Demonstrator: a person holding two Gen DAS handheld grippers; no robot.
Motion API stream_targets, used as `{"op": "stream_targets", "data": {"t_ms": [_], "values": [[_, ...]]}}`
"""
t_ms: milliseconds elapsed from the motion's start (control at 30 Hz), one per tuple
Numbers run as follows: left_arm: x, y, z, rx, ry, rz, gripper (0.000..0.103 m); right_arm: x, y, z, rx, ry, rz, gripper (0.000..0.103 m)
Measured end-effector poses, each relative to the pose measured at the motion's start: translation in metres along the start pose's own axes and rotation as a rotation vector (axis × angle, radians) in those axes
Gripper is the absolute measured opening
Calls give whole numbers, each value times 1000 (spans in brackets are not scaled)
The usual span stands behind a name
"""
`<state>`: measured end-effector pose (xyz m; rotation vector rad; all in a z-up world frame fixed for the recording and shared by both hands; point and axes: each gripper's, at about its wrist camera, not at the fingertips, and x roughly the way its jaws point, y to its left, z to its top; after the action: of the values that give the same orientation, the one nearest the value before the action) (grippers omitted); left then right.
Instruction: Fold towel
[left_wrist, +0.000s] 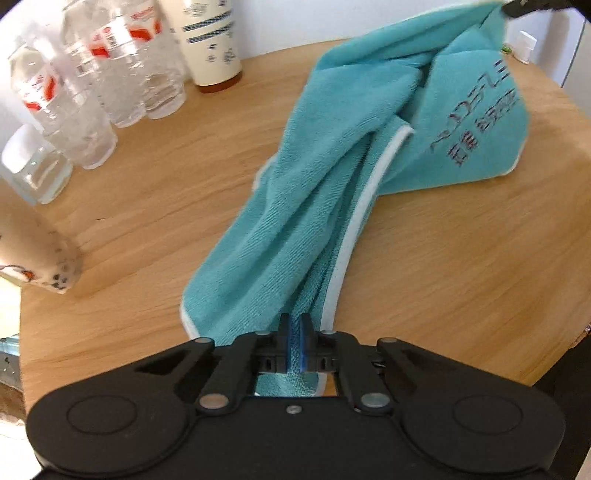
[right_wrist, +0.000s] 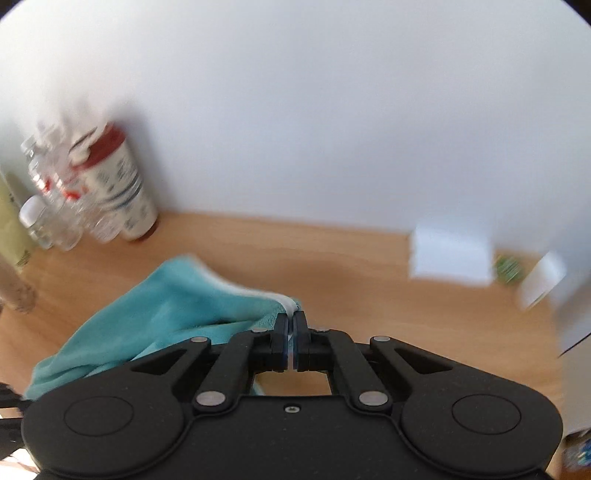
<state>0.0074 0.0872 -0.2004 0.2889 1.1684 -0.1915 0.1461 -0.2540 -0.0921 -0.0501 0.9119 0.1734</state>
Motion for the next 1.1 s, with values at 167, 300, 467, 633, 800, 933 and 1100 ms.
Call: {"op": "stream_targets", "data": {"t_ms": [167,300,467,633,800,933,1100], "values": [[-3,20,-2,-36,22,35,3,-1,-22,27,-72,-16,-91,1],[-2,24,-5,-13,37,42,3,41,-29,38,-116,33,-150,1],[0,18,-8,6,58,46,3,109,-27,31,-156,103,-212,2],[2,18,-8,11,75,39,4,125,-27,27,-178,99,-234,32],[6,21,-6,4,82,27,4,102,-41,7,-208,129,-182,45],[6,23,-6,5,84,16,4,76,-49,-14,-167,140,-161,45],[7,26,-8,-4,83,-3,4,54,-35,-70,-7,250,8,45]]}}
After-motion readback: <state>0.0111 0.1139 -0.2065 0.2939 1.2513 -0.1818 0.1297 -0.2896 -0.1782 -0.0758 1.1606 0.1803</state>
